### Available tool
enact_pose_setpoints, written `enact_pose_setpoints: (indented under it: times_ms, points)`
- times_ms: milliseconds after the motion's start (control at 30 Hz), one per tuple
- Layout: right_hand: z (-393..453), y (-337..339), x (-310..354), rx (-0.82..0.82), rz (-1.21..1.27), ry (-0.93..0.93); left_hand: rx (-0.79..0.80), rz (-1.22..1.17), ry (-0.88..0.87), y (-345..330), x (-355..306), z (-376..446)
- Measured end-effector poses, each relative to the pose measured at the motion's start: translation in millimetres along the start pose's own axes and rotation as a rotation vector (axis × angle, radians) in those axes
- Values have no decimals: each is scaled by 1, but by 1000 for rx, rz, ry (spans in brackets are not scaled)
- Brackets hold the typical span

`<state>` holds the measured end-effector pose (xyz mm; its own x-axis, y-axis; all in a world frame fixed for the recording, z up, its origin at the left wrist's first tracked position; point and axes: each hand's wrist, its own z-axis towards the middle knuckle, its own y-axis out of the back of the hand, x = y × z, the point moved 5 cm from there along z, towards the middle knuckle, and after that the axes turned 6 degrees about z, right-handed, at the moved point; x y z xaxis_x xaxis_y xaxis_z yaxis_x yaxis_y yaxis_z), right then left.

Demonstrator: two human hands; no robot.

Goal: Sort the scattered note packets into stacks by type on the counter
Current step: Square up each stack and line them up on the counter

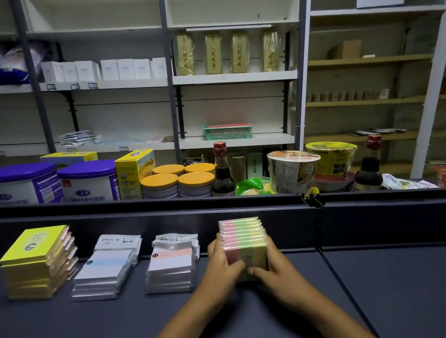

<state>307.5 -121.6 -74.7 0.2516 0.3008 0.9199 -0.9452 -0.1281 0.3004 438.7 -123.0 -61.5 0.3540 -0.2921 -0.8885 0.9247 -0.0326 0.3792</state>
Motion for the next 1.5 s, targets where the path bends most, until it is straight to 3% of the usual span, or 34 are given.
enact_pose_setpoints:
  times_ms: [433, 633, 967, 1133, 1300, 1500]
  points:
    - [0, 2, -6, 39, 42, -35, 72, 66, -41, 1, 7, -1]
    - [4, 26, -2, 17, 140, -71, 12, 145, -28, 17, -3, 3]
    - [2, 15, 3, 99, 111, -41, 111, -40, -105, 23, -7, 1]
    - [0, 12, 7, 24, 113, 12, 87, -122, -33, 18, -5, 3]
    - [-2, 2, 5, 38, -47, 44, 107, -90, 83, 2, 3, -5]
    - [-1, 4, 11, -1, -70, 104, 59, -107, 66, -1, -1, -6]
